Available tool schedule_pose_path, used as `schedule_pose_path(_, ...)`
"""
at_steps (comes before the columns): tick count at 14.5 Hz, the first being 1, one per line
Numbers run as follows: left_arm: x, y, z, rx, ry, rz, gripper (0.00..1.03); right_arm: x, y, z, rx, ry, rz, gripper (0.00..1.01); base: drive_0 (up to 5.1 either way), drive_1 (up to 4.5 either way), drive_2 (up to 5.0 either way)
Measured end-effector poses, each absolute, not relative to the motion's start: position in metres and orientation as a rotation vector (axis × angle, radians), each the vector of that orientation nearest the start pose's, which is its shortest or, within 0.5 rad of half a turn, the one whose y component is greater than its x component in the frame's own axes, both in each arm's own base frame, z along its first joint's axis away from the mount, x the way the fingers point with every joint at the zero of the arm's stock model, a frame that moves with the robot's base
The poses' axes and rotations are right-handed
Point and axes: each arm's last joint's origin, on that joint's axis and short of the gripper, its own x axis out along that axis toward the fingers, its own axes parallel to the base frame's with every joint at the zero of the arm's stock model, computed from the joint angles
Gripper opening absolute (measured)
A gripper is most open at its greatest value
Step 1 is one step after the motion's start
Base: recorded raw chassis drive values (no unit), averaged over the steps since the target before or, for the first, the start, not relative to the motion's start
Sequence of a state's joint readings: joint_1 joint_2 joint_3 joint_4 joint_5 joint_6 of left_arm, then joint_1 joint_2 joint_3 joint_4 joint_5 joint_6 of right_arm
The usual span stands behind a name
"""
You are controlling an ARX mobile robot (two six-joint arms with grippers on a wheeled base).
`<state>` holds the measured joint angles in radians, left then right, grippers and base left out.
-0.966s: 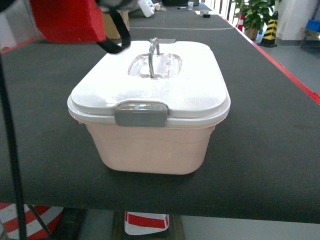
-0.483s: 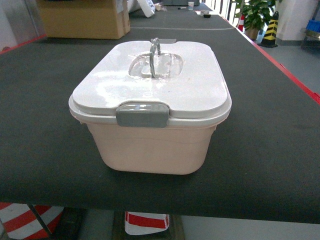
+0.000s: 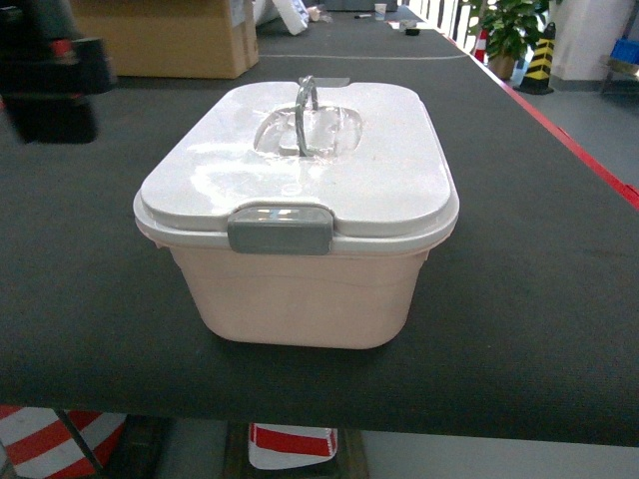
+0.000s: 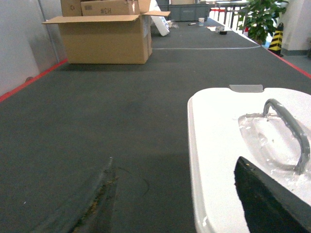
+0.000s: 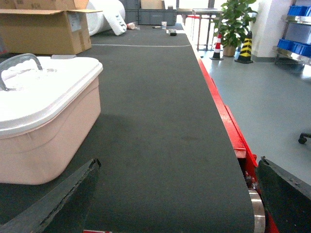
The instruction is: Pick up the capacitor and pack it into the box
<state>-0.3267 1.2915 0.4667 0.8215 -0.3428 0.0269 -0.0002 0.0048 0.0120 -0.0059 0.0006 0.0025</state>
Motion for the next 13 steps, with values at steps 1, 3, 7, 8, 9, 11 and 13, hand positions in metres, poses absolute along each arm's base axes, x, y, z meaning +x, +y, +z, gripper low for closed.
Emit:
schedule_pose_path(1, 0.239, -0.068, 0.216, 0.026, 0.001, 0.013, 0.63, 0.097, 0.000, 0.167, 0.002, -0.002, 0.000, 0.98, 0.0, 0.00, 0.0)
schedule_pose_path(3, 0.233, -0.061, 0.214, 0.020, -0.002, 0.014, 0.56, 0.097, 0.000, 0.167, 0.002, -0.002, 0.000, 0.98, 0.0, 0.00, 0.0)
schedule_pose_path(7, 0.222, -0.052, 0.208, 0.010, -0.001, 0.011, 0.43, 0.097, 0.000, 0.167, 0.002, -0.002, 0.000, 0.98, 0.0, 0.00, 0.0)
schedule_pose_path(8, 0.221, -0.051, 0.207, 0.009, 0.001, 0.010, 0.42, 0.097, 0.000, 0.167, 0.002, -0.002, 0.000, 0.98, 0.0, 0.00, 0.0)
schedule_pose_path(9, 0.216, -0.048, 0.203, 0.009, 0.005, 0.008, 0.36, 0.097, 0.000, 0.167, 0.002, -0.002, 0.000, 0.98, 0.0, 0.00, 0.0)
schedule_pose_path(11, 0.181, -0.023, 0.187, 0.005, 0.010, 0.010, 0.02, 0.097, 0.000, 0.167, 0.002, -0.002, 0.000, 0.98, 0.0, 0.00, 0.0)
schedule_pose_path(13, 0.145, 0.001, 0.173, 0.002, -0.003, 0.019, 0.02, 0.097, 0.000, 0.167, 0.002, -0.001, -0.002, 0.98, 0.0, 0.00, 0.0)
